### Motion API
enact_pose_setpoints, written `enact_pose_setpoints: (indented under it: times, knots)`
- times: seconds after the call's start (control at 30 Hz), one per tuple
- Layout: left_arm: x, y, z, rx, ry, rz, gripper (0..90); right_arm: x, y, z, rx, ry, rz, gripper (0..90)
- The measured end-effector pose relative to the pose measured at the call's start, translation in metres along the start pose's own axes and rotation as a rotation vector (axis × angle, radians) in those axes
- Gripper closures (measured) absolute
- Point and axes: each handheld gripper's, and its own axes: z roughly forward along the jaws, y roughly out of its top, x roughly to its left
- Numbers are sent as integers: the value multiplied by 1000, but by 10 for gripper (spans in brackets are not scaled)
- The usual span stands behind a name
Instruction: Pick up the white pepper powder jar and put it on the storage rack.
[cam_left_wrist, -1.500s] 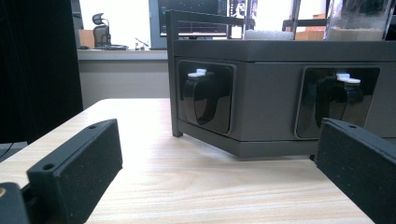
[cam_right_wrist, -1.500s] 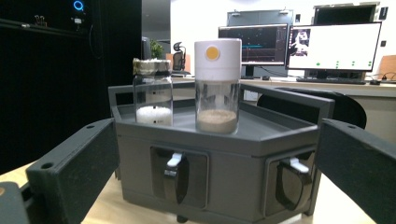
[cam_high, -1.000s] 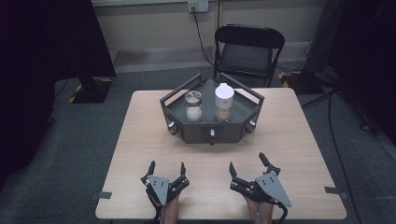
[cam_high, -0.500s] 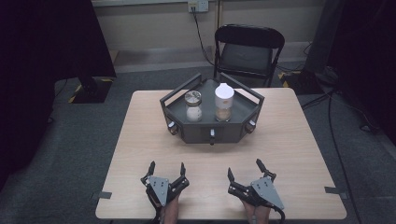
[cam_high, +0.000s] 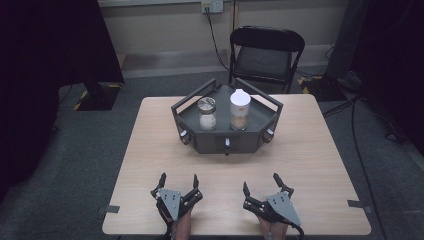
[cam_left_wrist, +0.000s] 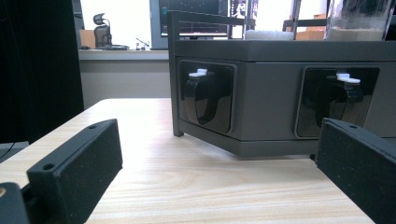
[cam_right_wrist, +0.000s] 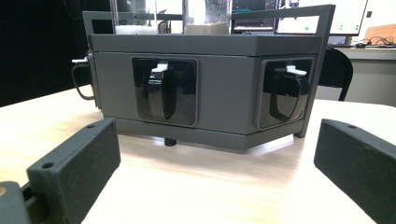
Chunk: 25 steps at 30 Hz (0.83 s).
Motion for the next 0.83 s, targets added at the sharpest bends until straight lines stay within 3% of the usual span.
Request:
enact_pose_setpoints:
  times: [0.27, 0.83]
  knots:
    - [0, 0, 0, -1, 0, 0, 0, 0, -5, -2, -27, -3, 8, 0]
    - [0, 0, 1, 0, -1, 0, 0, -2, -6, -3, -32, 4, 14, 0]
